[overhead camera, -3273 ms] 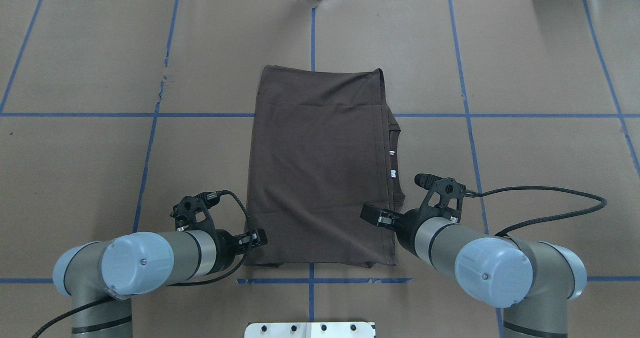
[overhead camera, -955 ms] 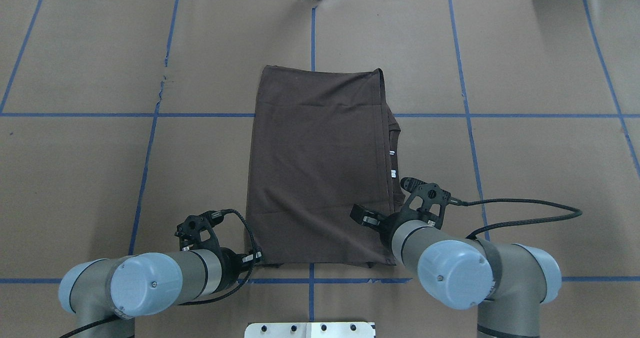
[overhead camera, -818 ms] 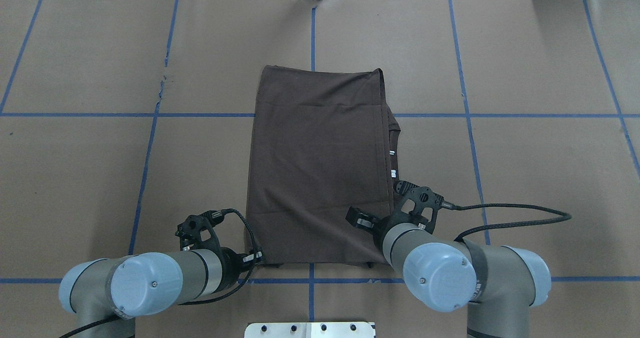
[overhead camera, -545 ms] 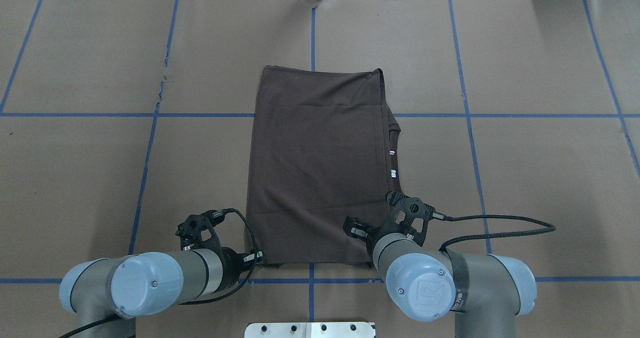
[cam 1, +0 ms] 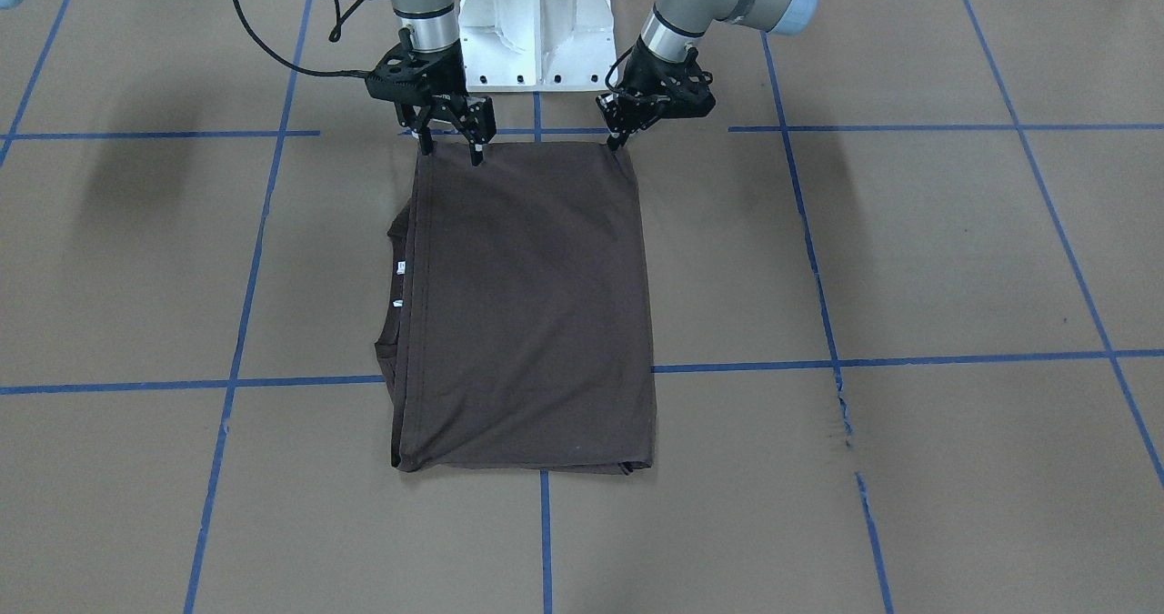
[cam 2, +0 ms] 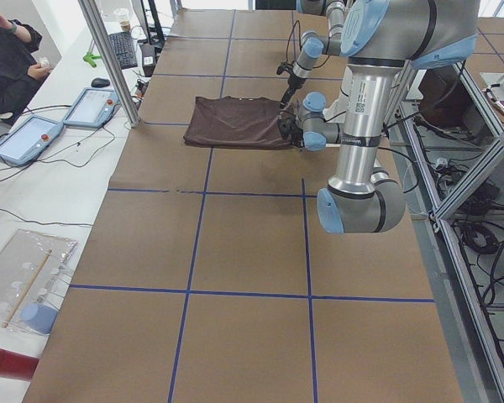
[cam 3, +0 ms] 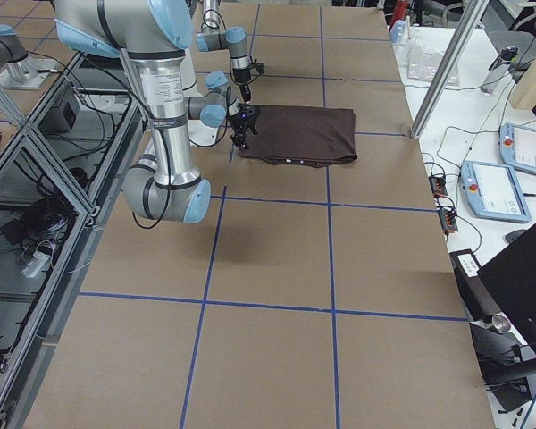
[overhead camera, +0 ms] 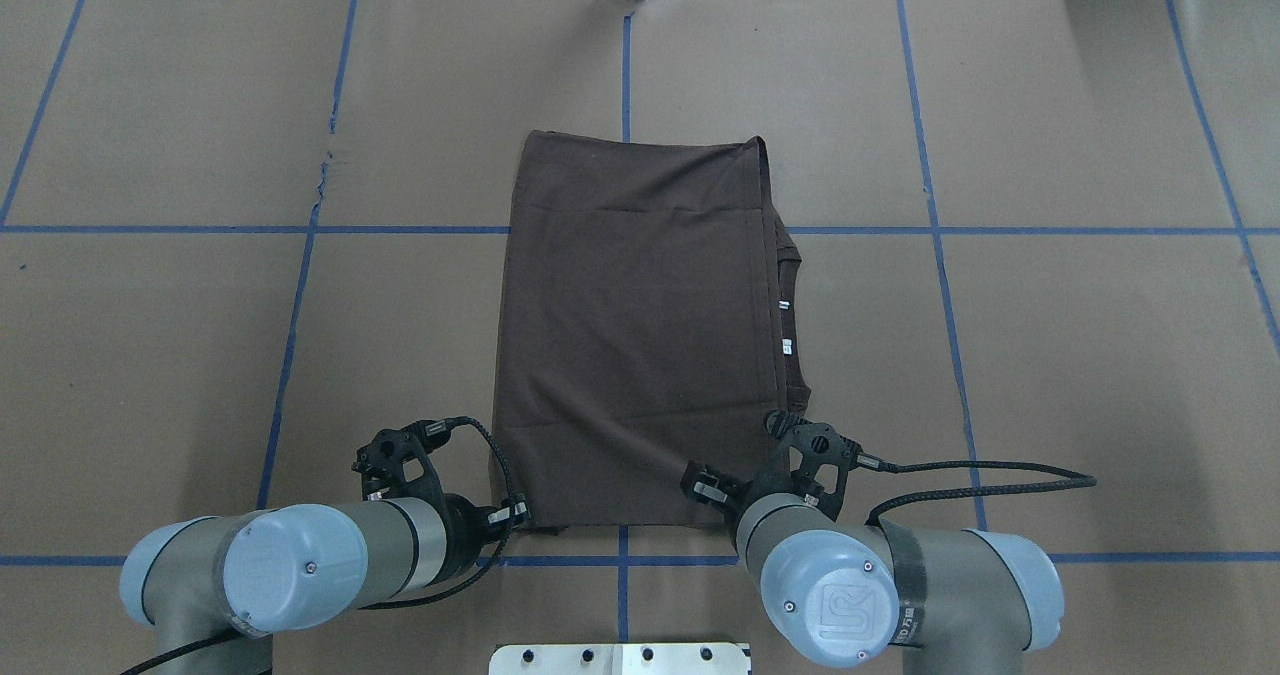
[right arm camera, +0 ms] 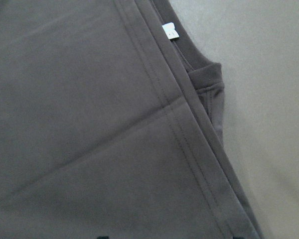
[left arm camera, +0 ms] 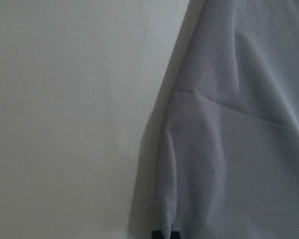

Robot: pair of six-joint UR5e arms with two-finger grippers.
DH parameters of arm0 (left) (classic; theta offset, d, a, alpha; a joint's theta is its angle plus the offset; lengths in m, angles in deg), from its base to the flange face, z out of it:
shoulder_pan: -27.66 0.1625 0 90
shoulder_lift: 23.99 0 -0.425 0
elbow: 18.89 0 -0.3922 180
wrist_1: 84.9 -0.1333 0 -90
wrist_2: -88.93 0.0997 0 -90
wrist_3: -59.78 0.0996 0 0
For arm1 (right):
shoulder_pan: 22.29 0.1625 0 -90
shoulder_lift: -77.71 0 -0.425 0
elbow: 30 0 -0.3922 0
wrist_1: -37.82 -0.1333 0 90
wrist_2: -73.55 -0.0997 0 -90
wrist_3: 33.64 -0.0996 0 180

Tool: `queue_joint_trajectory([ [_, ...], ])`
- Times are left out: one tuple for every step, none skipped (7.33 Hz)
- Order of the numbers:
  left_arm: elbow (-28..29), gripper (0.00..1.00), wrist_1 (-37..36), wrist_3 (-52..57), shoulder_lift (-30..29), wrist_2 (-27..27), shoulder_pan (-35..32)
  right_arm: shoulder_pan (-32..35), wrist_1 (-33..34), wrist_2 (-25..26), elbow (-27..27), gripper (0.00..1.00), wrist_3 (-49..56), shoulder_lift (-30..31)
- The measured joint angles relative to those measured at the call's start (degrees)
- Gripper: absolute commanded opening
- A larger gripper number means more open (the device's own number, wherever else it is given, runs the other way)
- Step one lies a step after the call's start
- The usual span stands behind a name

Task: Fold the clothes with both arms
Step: 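Grasp the near edge of the shirt with both grippers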

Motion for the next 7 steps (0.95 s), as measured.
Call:
queue_joint_trajectory([
  [0.04,0.00,0.02,0.00,0.03,0.04,0.03,0.00,0.73,-1.65,-0.09,0.86,0.15,-0.02],
  [0.06,0.00,0.05,0.01,0.03,0.08,0.14,-0.01,1.39,-2.50,-0.16,0.85,0.23,-0.08],
  [0.07,0.00,0.07,0.01,0.04,0.29,0.25,0.00,1.70,-2.90,-0.17,0.85,0.25,-0.12],
  [0.06,0.00,0.08,0.02,0.04,0.67,0.31,0.01,1.81,-3.00,-0.10,0.85,0.21,-0.14],
  [0.03,0.00,0.09,0.02,0.04,0.90,0.33,0.02,1.86,-2.99,0.05,0.85,0.15,-0.13],
  [0.00,0.00,0.09,0.02,0.04,0.99,0.35,0.00,1.87,-2.92,0.18,0.85,0.10,-0.10],
  [0.00,0.00,0.09,0.02,0.04,1.02,0.35,-0.03,1.88,-2.84,0.26,0.85,0.03,-0.08],
])
